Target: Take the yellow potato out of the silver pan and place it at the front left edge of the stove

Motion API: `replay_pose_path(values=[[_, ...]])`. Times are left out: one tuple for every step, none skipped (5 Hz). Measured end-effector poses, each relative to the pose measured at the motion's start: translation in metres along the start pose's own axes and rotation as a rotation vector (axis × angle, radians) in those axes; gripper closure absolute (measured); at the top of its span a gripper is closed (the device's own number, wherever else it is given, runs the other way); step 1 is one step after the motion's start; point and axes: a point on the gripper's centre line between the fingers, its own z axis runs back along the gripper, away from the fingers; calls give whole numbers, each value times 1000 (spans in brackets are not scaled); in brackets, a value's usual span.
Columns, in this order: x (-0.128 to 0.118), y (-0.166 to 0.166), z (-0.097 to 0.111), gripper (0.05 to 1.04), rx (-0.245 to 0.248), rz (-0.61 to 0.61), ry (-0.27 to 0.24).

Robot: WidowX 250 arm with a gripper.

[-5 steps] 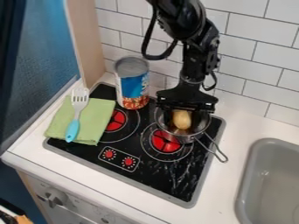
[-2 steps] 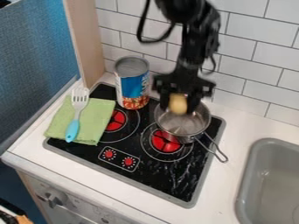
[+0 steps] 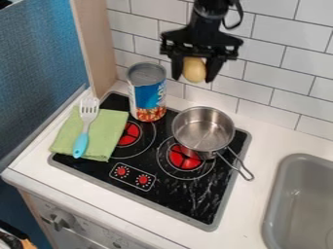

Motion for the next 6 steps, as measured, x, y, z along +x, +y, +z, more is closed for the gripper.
replay_pose_path(values=[[-29, 18, -6, 379, 14, -16, 73], [-57, 45, -12, 379, 15, 23, 101], [-79, 70, -22, 379, 2, 77, 133], [-97, 73, -39, 379, -19, 85, 168], [-109, 80, -58, 379, 4, 101, 203], [-122, 92, -83, 379, 10, 151, 263]])
